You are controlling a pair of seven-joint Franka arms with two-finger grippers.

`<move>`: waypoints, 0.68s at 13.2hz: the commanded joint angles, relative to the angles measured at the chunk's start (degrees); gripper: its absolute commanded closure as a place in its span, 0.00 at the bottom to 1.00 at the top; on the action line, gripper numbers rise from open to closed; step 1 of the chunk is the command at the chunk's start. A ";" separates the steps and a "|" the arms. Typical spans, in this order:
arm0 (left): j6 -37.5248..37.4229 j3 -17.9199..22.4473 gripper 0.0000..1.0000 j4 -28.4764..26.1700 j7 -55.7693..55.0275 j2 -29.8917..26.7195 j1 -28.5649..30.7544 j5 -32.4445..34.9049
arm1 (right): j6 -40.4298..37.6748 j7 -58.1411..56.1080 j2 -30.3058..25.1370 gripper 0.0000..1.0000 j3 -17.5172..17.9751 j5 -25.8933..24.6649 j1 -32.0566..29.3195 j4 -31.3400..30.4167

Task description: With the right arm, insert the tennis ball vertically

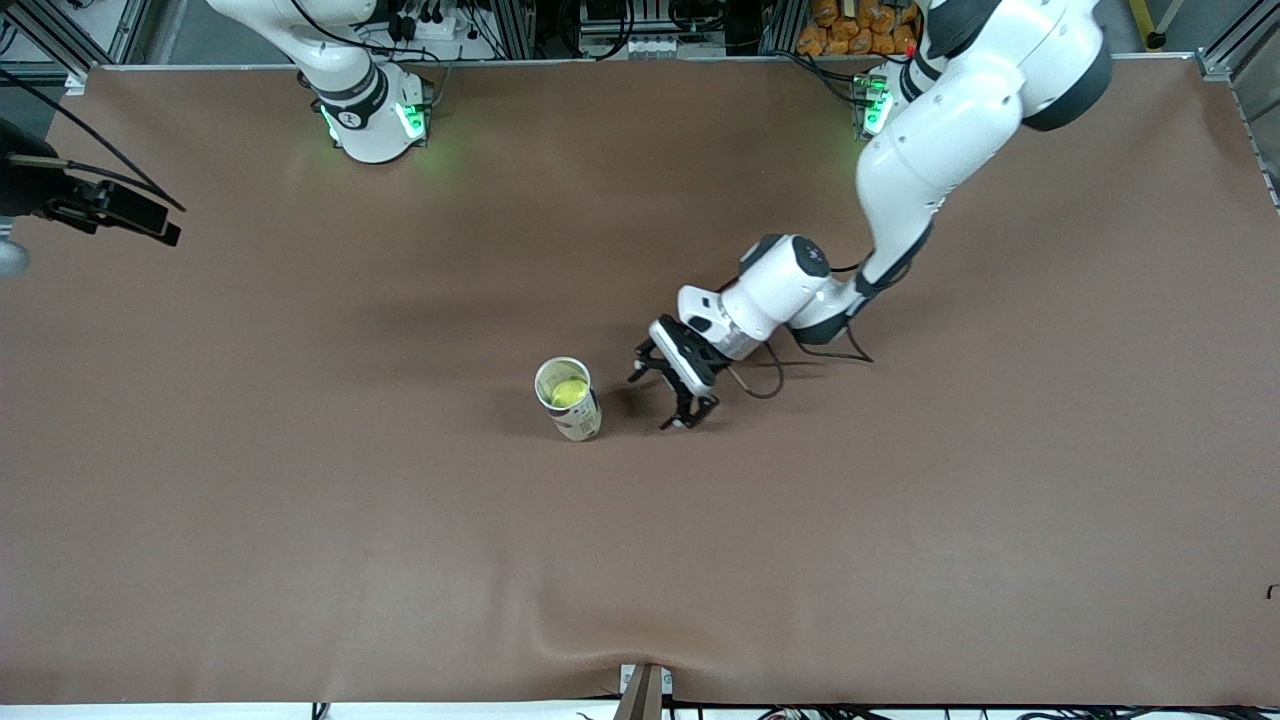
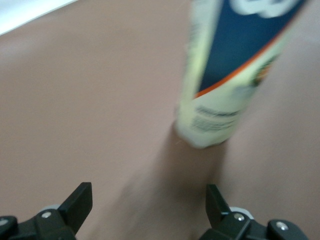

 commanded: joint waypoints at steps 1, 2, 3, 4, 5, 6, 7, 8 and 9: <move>-14.35 0.00 0.00 -1.34 -4.80 -8.93 3.15 0.14 | 1.19 -1.74 -1.11 0.00 0.75 -0.96 -1.26 -0.54; -23.21 0.00 0.00 0.93 -6.12 -11.48 4.03 -0.21 | 0.76 -2.17 -0.49 0.00 0.58 -0.96 -1.44 0.87; -31.47 0.09 0.00 3.39 -9.00 -13.85 4.48 -0.22 | 0.67 -3.22 -0.40 0.00 0.58 -1.05 -1.27 1.23; -39.30 0.09 0.00 6.46 -12.34 -15.88 4.66 -0.30 | 0.66 -3.67 -0.40 0.00 0.58 -1.66 -0.92 1.23; -46.86 0.26 0.00 10.15 -16.38 -17.81 4.83 -0.39 | 0.93 -3.58 -0.31 0.00 0.75 -2.89 -0.65 1.23; -55.64 0.26 0.00 15.49 -20.07 -18.53 5.27 -0.31 | 1.45 -3.67 -0.14 0.00 0.75 -3.25 -0.65 1.23; -64.43 0.35 0.00 22.42 -23.59 -18.28 4.93 -0.30 | 2.59 -3.67 0.04 0.00 0.75 -3.25 -0.65 1.23; -71.74 0.53 0.00 27.97 -26.32 -17.66 4.14 0.13 | 3.99 -3.50 0.13 0.00 0.84 -3.25 -0.65 0.62; -75.38 0.88 0.00 30.72 -28.70 -17.48 4.39 0.40 | 4.87 -3.58 0.65 0.00 0.84 -2.90 -0.74 0.53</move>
